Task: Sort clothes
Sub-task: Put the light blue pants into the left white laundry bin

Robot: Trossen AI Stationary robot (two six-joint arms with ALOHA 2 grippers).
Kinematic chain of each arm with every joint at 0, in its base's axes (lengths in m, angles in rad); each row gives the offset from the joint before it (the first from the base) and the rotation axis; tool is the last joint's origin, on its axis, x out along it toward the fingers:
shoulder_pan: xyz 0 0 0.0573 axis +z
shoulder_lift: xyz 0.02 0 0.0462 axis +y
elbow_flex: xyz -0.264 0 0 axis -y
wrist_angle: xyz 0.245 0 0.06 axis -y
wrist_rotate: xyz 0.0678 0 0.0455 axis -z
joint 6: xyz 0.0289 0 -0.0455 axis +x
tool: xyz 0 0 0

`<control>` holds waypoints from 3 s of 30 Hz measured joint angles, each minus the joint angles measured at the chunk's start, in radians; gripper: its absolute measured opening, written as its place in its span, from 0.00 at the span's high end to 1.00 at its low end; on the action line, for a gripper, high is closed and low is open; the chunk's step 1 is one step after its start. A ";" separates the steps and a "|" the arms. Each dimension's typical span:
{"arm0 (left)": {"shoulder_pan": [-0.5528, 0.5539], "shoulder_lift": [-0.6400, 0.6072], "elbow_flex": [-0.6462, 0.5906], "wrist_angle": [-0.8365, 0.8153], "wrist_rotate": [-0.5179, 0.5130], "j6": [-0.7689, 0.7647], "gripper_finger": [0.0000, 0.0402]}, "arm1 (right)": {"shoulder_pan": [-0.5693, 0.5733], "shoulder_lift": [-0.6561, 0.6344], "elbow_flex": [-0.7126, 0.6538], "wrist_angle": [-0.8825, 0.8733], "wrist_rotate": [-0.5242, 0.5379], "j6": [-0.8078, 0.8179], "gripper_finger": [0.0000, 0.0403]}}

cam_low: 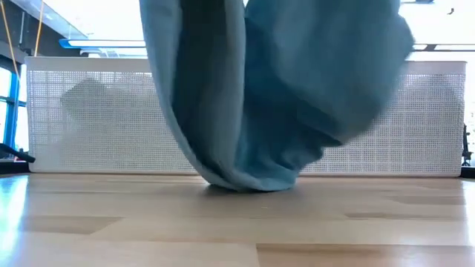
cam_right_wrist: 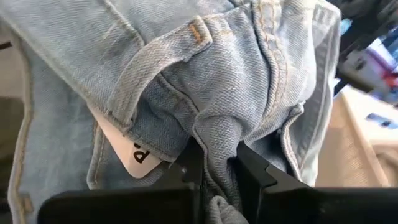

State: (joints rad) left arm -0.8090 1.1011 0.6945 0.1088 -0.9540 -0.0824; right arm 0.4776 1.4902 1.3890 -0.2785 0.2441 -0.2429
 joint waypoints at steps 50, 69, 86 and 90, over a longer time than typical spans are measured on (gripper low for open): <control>0.455 0.552 0.196 0.138 0.481 0.119 0.22 | -0.012 0.134 -0.809 0.864 0.125 0.626 0.92; 0.454 0.823 0.196 0.471 0.759 0.321 0.22 | -0.007 0.135 -0.809 1.053 0.062 0.471 0.92; 0.384 0.786 0.201 0.404 0.435 0.439 0.95 | 0.002 -0.023 -0.808 0.885 0.036 0.496 0.59; 0.318 0.708 0.259 0.184 0.252 0.416 0.97 | 0.055 -0.152 -0.805 0.768 0.041 0.504 0.53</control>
State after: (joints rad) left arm -0.4914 1.8091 0.9534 0.2933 -0.7021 0.3336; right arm 0.5322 1.3387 0.5838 0.4899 0.2850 0.2612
